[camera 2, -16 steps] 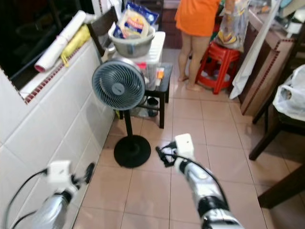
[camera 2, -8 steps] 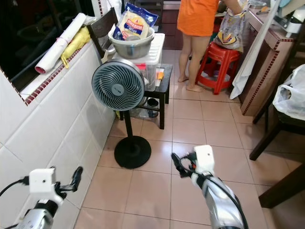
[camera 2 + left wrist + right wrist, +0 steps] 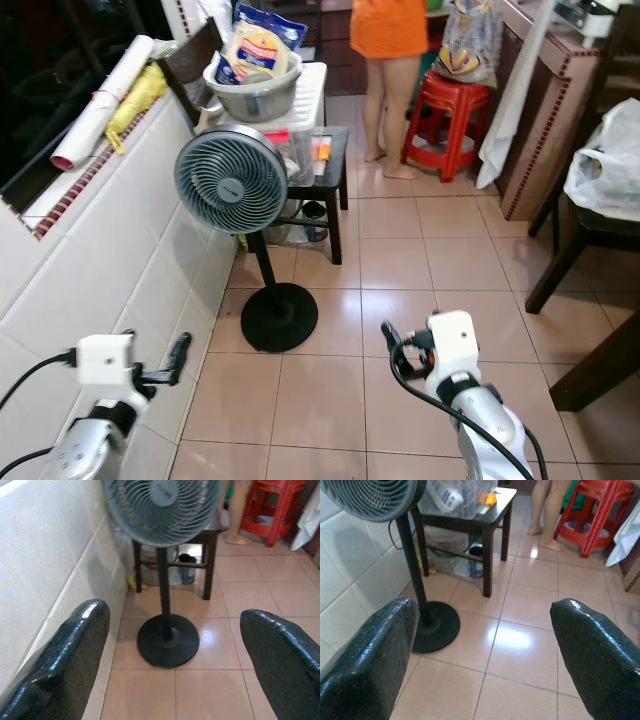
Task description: Setting the table
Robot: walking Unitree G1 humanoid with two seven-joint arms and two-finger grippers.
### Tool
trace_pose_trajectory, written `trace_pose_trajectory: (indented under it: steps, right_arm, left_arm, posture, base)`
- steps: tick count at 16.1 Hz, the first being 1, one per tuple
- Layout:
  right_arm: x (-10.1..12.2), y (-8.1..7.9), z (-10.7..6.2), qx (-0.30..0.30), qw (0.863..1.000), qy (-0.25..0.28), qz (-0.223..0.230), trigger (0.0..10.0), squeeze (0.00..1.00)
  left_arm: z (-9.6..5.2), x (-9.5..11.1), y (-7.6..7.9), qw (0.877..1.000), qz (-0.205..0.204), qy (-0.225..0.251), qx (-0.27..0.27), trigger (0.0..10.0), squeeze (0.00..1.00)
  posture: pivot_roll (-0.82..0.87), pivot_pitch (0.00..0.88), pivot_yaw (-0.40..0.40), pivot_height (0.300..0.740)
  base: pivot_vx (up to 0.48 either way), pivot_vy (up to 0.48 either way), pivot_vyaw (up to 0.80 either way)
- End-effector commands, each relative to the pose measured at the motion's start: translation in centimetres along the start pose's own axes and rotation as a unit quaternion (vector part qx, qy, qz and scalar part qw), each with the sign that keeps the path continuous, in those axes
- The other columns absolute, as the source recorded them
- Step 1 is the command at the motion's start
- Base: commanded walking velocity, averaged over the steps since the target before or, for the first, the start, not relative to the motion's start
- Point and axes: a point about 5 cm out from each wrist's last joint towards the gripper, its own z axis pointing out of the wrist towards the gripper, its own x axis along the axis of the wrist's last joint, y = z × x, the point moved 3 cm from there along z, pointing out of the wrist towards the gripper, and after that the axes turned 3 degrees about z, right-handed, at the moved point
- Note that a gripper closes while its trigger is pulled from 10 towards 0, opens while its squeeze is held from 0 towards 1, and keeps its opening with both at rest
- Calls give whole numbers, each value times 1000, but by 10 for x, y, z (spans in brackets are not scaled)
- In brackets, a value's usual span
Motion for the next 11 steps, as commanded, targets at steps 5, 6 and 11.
trace_pose_trajectory:
  steps: [5, 6, 11]
  right_arm:
    - [27, 0, 10, -23, 999, 24, 5, 10000, 0]
    - [28, 0, 11, -23, 999, 20, 7, 10000, 0]
    - [29, -1, 19, -24, 1000, 15, 7, 10000, 0]
  left_arm:
    - [10, 19, -1, 999, -8, 27, 22, 10000, 0]
    - [11, 21, -1, 999, -11, 29, 25, 10000, 0]
    - [17, 22, -4, 999, -12, 30, 35, 10000, 0]
  posture:
    - [-119, 50, 77, 740]
    - [-118, 50, 74, 740]
    - [-125, 56, 68, 740]
  base:
    - [0, 0, -160]
    - [0, 0, -800]
    - [0, 0, -790]
